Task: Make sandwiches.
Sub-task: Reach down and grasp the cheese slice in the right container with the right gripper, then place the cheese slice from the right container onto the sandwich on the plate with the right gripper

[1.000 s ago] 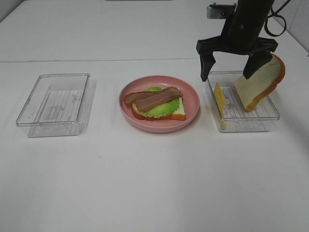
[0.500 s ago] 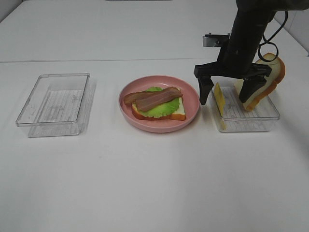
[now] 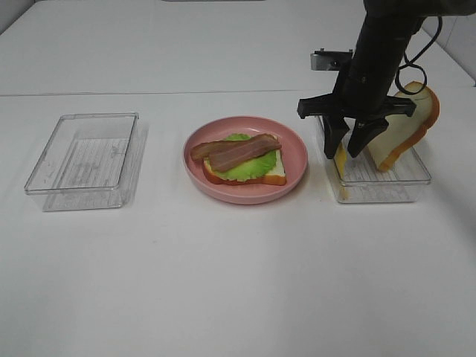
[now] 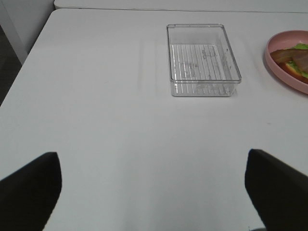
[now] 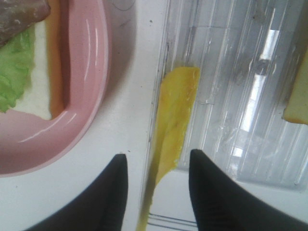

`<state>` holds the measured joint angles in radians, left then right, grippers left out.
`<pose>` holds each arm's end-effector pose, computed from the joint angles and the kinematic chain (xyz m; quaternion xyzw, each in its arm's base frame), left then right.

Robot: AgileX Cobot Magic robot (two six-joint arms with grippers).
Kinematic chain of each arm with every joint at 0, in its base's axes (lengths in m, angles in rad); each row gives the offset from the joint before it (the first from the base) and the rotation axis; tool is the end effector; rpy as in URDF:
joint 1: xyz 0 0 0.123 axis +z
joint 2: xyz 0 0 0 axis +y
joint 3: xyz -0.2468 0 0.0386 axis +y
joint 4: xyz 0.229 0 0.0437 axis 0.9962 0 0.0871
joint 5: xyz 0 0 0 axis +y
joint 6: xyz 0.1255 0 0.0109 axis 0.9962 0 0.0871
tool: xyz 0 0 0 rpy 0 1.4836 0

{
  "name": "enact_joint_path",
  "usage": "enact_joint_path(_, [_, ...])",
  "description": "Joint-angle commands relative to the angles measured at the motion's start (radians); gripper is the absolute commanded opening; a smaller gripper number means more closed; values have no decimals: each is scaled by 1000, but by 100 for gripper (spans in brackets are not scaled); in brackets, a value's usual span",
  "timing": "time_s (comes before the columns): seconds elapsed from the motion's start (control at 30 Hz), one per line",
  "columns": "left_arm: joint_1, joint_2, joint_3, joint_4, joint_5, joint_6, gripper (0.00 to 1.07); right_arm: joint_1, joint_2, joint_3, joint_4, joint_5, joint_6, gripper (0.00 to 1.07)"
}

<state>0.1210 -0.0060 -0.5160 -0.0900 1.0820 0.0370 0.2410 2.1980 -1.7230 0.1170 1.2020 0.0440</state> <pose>0.0425 -0.0049 0.2551 -0.0331 0.8515 -0.0036 0.5232 0.3828 0.1082 0.1091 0.0767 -0.9955 -0.0524 0.0171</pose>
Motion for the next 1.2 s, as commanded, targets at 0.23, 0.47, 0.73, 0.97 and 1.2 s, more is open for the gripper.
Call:
enact_joint_path(0.23, [3, -16, 1, -6, -7, -5, 98, -5, -1, 4, 5, -7, -4, 31])
enact_joint_path(0.47, [3, -16, 1, -6, -7, -5, 98, -5, -1, 3, 5, -11, -5, 0])
enact_joint_path(0.73, [3, -16, 1, -9, -7, -5, 98, -5, -91, -39, 72, 10, -9, 0])
enact_joint_path(0.97, [3, -16, 1, -10, -7, -5, 98, 2, -156, -57, 274, -58, -44, 0])
enact_joint_path(1.2, [3, -16, 1, -11, -7, -5, 98, 37, -103, -55, 641, -126, -212, 0])
